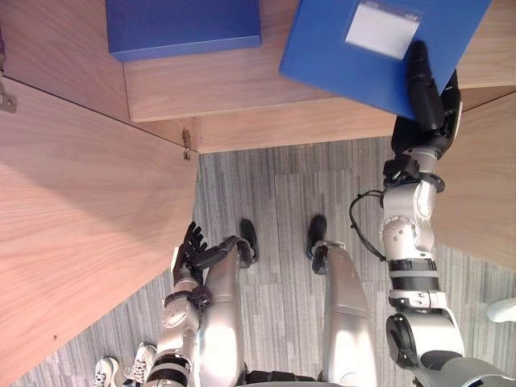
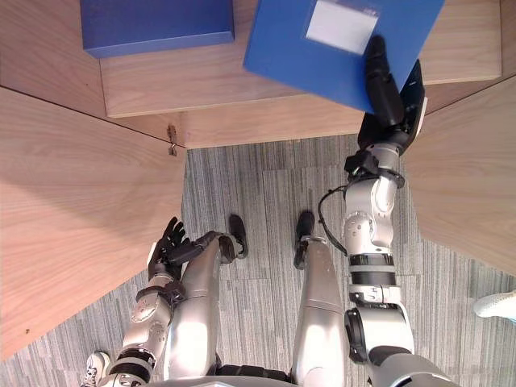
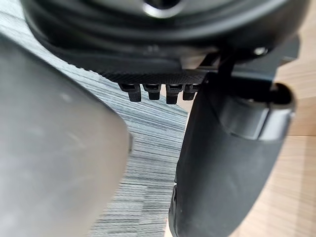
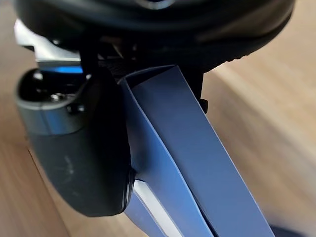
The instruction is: Walk over to the cabinet, pick up the folder, carry it to the office cabinet, place the folder inside the office cabinet, then close the office cabinet door
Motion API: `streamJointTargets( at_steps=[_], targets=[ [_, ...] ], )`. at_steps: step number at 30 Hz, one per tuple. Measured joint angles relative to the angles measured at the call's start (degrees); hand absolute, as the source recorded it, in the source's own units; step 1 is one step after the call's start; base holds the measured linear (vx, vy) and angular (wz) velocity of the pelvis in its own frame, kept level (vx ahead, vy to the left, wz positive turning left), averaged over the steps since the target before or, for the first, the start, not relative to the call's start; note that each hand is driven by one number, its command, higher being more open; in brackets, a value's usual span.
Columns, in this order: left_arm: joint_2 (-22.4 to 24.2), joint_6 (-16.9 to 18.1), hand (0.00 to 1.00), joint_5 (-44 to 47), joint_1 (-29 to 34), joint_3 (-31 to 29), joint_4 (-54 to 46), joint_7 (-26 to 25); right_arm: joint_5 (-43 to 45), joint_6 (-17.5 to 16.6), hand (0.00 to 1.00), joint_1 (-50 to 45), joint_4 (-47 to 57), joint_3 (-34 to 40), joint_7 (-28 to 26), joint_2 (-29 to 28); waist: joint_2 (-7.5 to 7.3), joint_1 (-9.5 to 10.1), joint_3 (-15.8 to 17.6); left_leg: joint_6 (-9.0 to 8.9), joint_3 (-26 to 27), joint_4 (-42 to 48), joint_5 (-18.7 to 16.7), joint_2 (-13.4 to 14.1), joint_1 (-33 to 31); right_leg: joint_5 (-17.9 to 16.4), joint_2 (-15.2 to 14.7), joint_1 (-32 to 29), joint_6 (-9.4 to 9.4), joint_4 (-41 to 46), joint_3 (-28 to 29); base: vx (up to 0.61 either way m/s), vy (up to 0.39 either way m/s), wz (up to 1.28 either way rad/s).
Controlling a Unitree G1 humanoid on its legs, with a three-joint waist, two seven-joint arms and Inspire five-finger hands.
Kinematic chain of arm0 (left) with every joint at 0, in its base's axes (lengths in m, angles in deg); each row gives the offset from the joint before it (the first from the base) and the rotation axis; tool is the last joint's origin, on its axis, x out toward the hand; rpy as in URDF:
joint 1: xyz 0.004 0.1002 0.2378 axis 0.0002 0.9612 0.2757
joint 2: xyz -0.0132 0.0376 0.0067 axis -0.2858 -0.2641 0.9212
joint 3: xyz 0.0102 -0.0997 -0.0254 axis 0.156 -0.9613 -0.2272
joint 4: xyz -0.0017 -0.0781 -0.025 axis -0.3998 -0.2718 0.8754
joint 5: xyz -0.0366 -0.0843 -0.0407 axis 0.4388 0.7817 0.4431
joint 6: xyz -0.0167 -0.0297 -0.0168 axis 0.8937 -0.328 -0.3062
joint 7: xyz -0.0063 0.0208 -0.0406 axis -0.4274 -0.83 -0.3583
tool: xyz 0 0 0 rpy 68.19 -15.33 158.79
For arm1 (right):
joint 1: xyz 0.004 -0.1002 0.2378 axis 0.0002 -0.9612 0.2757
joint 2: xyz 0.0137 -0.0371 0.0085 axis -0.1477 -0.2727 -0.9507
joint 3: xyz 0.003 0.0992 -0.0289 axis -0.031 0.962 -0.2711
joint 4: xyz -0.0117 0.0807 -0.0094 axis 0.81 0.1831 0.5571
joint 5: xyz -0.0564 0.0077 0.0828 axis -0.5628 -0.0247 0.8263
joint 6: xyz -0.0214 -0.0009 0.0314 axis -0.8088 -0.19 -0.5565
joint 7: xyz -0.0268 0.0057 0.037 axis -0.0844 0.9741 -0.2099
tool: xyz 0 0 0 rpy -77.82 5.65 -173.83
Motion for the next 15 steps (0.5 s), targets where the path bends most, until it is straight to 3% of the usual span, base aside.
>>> streamJointTargets(
  at_steps=[10,11,15],
  targets=[
    [0.8,0.0,1.00,0.7,-0.5,0.0,-0.8,-3.2,0.6,-1.8,0.00,9.8,-3.3,-1.4,7.5,-7.7,0.00,0.19,0.0,-0.05,-0.7,0.3,0.0,0.1,-0.5,-0.2,0.0,-0.1,-0.18,0.4,-0.7,-0.02,-0.014,0.02],
    [1.0,0.0,1.00,0.9,-0.8,0.0,-0.8,-3.5,0.5,-1.8,1.00,10.5,-3.8,-2.0,8.5,-8.9,0.00,0.33,0.0,-0.08,-0.7,0.3,0.0,0.1,-0.4,-0.2,0.0,-0.1,-0.18,0.5,-0.7,-0.06,-0.034,0.00],
    [2.4,0.0,1.00,1.6,-2.1,0.1,-0.7,-5.4,-1.5,-1.8,1.00,11.7,-4.5,-2.5,13.2,-14.6,0.00,0.76,0.0,-0.14,-0.7,0.4,0.1,0.1,0.0,-0.2,0.0,0.3,-0.21,0.7,-0.6,-0.06,-0.029,0.00]
  ],
)
